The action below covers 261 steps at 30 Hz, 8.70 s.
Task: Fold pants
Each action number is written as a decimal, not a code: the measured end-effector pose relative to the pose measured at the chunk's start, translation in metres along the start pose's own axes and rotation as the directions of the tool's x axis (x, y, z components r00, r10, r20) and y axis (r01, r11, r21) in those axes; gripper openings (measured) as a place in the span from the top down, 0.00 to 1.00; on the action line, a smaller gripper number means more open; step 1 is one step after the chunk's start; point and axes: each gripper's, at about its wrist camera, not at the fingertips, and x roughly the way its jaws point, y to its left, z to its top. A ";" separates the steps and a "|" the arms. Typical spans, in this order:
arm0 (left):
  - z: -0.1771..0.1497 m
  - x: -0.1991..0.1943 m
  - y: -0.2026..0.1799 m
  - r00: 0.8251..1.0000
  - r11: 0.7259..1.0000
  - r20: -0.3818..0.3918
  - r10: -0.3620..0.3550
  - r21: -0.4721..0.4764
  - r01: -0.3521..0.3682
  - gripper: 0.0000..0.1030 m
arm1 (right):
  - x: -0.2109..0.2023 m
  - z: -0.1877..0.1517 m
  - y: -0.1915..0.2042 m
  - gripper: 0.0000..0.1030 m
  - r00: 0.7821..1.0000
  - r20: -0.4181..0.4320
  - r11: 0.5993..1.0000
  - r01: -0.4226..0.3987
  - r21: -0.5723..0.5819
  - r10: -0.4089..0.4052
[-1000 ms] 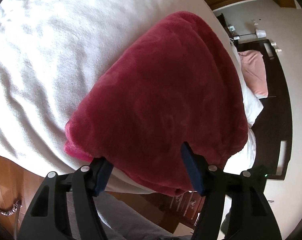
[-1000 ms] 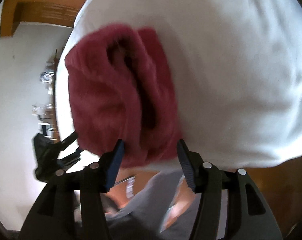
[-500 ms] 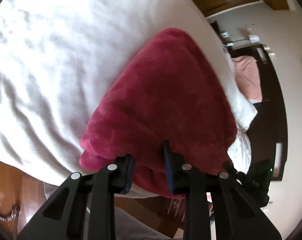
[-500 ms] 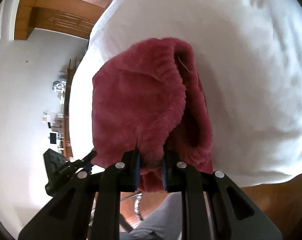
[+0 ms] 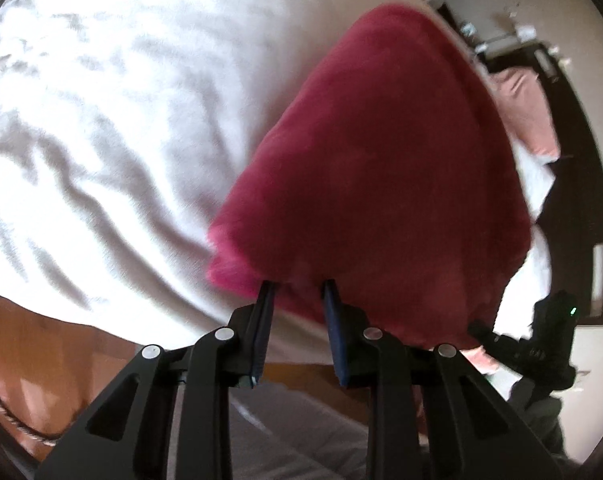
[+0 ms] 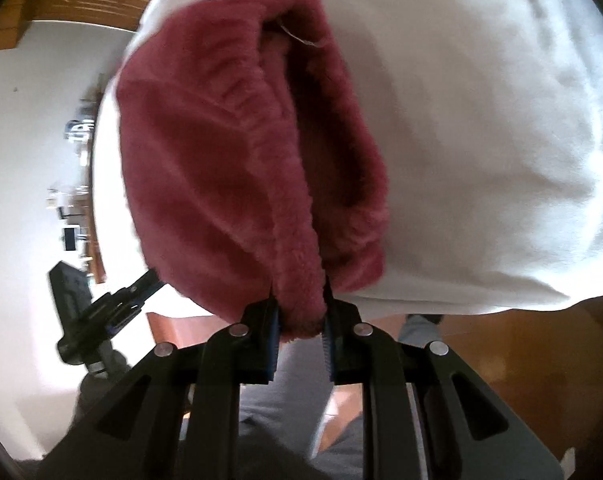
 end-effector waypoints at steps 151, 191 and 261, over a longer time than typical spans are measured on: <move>0.164 0.118 -0.081 0.910 0.957 -0.375 -0.178 0.151 0.249 0.30 | 0.053 0.134 0.008 0.54 0.972 0.199 0.963 -0.170 0.211 0.128; 0.349 0.074 -0.215 0.966 0.965 0.095 -0.241 0.130 0.228 0.35 | -0.046 0.288 0.062 0.56 0.922 0.315 0.973 -0.195 -0.124 0.225; 0.310 0.065 -0.347 0.865 0.829 0.424 0.270 0.355 -0.432 0.16 | -0.050 0.169 0.192 0.41 0.825 0.538 0.861 0.392 -0.323 -0.174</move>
